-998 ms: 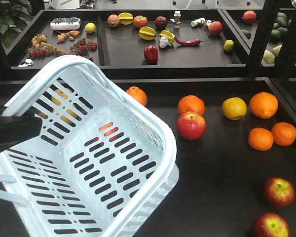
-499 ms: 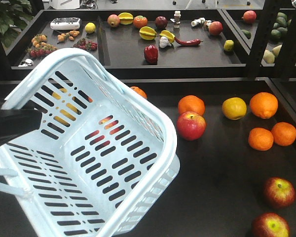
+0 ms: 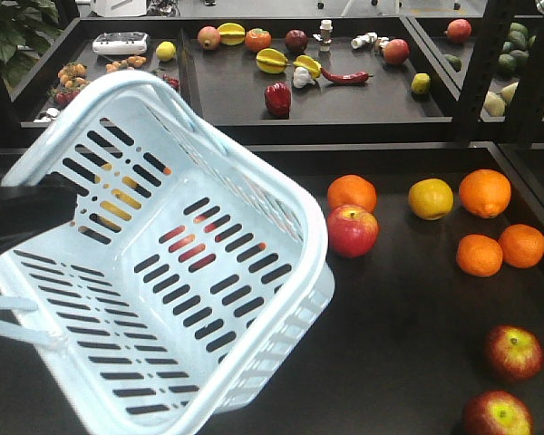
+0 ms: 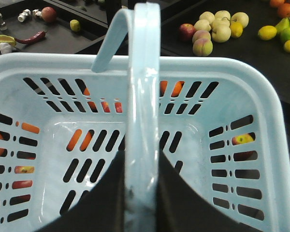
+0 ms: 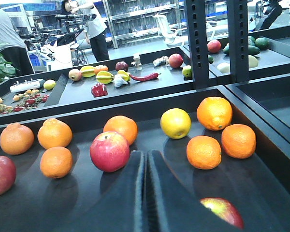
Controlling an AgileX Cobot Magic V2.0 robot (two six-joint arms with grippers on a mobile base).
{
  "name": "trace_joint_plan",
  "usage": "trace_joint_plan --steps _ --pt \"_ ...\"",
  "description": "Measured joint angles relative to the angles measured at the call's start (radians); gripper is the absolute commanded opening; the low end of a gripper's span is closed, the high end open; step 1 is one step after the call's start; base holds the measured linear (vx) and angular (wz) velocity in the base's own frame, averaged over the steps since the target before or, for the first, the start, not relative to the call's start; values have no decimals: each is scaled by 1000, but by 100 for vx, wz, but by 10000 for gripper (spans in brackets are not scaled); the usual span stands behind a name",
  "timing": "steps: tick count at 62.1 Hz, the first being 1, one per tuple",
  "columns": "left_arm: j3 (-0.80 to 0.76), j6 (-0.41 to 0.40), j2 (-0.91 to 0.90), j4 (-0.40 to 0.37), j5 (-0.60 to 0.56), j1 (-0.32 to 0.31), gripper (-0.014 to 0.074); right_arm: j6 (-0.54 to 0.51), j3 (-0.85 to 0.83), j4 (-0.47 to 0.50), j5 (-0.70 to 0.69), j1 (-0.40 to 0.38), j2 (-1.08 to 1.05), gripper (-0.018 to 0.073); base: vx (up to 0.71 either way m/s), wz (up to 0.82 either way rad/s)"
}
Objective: Pick three apples into basket with both arms
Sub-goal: 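Swing the basket with the left gripper over the table and lower it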
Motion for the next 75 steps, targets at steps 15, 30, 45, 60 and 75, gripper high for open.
trace_joint_plan --steps 15,30,45,60,75 --pt "0 31 95 -124 -65 0 -6 0 0 0 0 0 0 -5 0 0" --pt "-51 171 308 -159 -5 0 -6 0 0 0 0 0 0 -5 0 0" --pt "-265 338 520 -175 74 0 -6 0 0 0 0 0 0 -5 0 0" --pt "-467 453 777 -225 247 0 -6 0 0 0 0 0 0 -5 0 0" --pt "-595 521 1005 -273 354 -2 -6 0 0 0 0 0 0 -5 0 0"
